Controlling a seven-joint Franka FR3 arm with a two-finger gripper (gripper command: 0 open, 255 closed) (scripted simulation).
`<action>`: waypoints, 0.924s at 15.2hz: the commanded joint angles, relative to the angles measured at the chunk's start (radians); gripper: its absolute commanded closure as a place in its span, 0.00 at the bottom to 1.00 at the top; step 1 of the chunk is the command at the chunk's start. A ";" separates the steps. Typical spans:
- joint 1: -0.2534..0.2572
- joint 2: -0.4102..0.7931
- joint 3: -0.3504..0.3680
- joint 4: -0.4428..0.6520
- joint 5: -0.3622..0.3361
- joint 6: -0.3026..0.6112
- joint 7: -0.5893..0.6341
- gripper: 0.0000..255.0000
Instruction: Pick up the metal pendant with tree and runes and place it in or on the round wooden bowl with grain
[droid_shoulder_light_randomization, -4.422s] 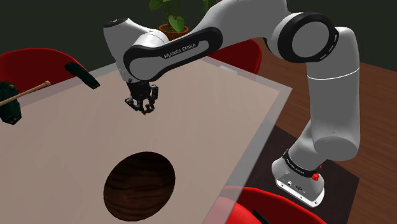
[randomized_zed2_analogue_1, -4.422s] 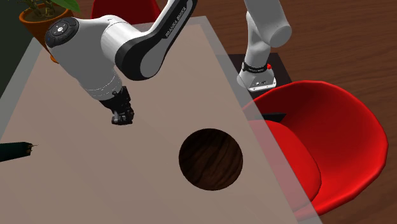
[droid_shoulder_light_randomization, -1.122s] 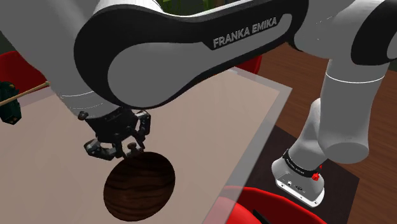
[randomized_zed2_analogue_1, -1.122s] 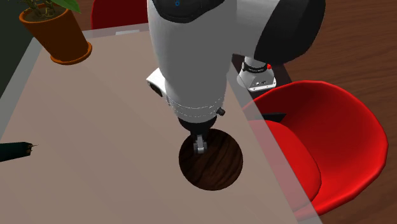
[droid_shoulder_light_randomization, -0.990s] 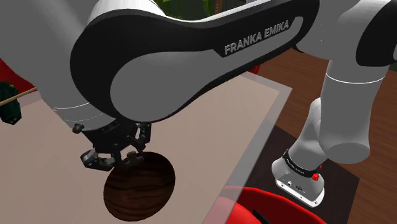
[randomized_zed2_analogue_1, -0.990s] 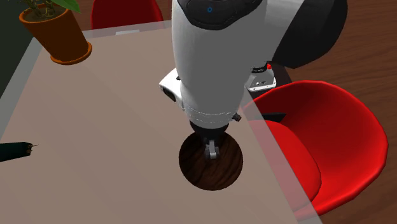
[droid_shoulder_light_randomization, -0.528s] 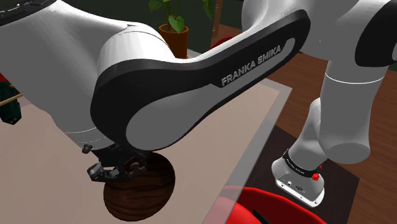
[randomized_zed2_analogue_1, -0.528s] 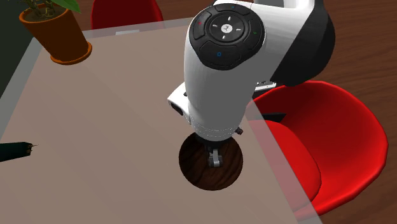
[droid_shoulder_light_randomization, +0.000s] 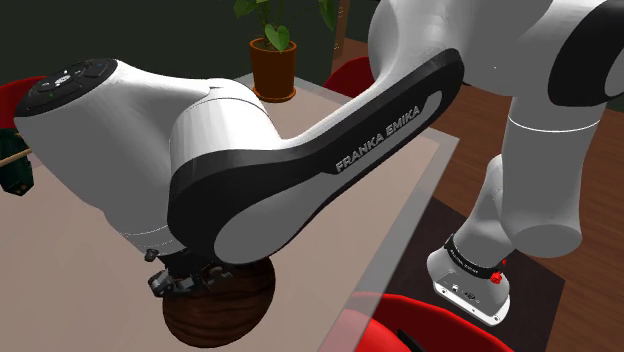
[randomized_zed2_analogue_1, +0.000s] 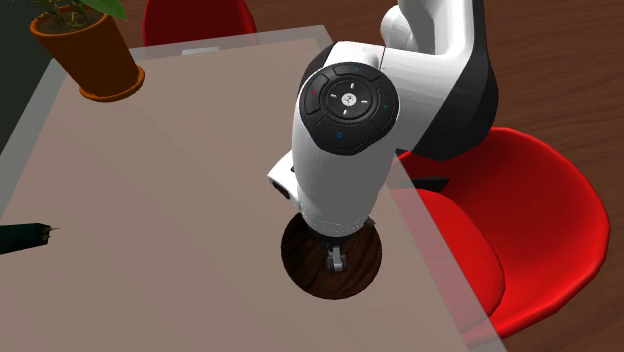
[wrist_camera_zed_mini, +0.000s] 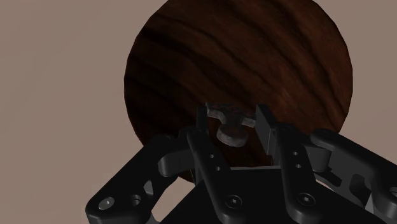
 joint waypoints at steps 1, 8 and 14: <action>0.000 0.001 -0.001 -0.003 -0.001 0.004 0.000 1.00; 0.000 0.001 -0.001 -0.003 -0.001 0.004 0.000 0.00; 0.007 -0.003 0.004 0.059 0.005 -0.060 -0.005 0.00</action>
